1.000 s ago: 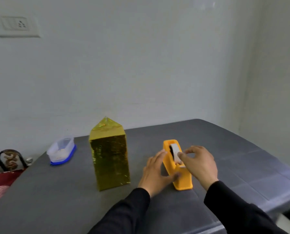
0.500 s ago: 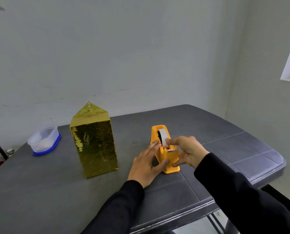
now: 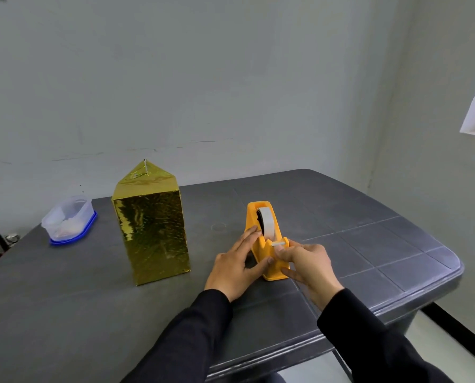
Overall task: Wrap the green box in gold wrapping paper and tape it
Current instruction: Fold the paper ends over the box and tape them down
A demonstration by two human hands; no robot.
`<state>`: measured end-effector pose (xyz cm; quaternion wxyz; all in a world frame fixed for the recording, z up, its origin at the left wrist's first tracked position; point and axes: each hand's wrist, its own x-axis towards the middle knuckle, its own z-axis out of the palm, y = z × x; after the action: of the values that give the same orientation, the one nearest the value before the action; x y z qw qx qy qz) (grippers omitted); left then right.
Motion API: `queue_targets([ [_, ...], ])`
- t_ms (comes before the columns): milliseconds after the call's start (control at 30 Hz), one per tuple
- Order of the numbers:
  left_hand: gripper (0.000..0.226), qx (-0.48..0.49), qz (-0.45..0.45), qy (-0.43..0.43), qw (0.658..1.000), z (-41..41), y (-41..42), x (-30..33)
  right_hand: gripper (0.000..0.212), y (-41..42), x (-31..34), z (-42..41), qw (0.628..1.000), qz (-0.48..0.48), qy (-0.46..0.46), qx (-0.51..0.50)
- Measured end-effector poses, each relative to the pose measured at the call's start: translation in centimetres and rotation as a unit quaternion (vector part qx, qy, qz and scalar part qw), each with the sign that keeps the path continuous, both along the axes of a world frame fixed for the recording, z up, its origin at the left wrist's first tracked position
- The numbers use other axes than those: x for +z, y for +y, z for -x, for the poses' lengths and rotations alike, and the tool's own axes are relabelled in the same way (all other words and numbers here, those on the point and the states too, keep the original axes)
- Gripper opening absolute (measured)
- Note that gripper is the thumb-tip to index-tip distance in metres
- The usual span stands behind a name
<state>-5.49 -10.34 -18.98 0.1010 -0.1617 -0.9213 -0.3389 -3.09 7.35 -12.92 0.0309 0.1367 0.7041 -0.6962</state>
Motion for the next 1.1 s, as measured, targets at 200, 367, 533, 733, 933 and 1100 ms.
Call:
queue_targets([
  [200,0.066,0.003,-0.018,-0.008,1.0,0.0,-0.2,-0.2,0.011,1.3,-1.7,-0.5,0.993,-0.054,0.072,0.077],
  [367,0.067,0.05,-0.035,0.003,0.998,-0.6,-0.2,-0.2,0.012,1.2,-0.1,-1.7,0.984,-0.013,0.17,0.054],
  [533,0.067,0.09,-0.049,-0.003,0.995,-1.1,-0.2,-0.1,0.012,-0.3,3.4,-1.6,0.967,-0.056,0.242,0.051],
  [733,0.063,0.095,-0.1,0.003,0.99,-2.2,-0.3,0.7,0.013,-4.3,8.5,0.1,0.941,-0.117,0.298,0.11],
  [933,0.032,0.143,-0.094,0.191,0.966,-4.8,-4.0,5.3,0.028,-8.1,11.4,2.7,0.933,-0.132,0.292,0.162],
  [1100,0.023,0.179,-0.099,0.333,0.92,-6.1,-9.9,11.9,0.006,-12.3,13.1,4.1,0.96,-0.065,0.194,0.189],
])
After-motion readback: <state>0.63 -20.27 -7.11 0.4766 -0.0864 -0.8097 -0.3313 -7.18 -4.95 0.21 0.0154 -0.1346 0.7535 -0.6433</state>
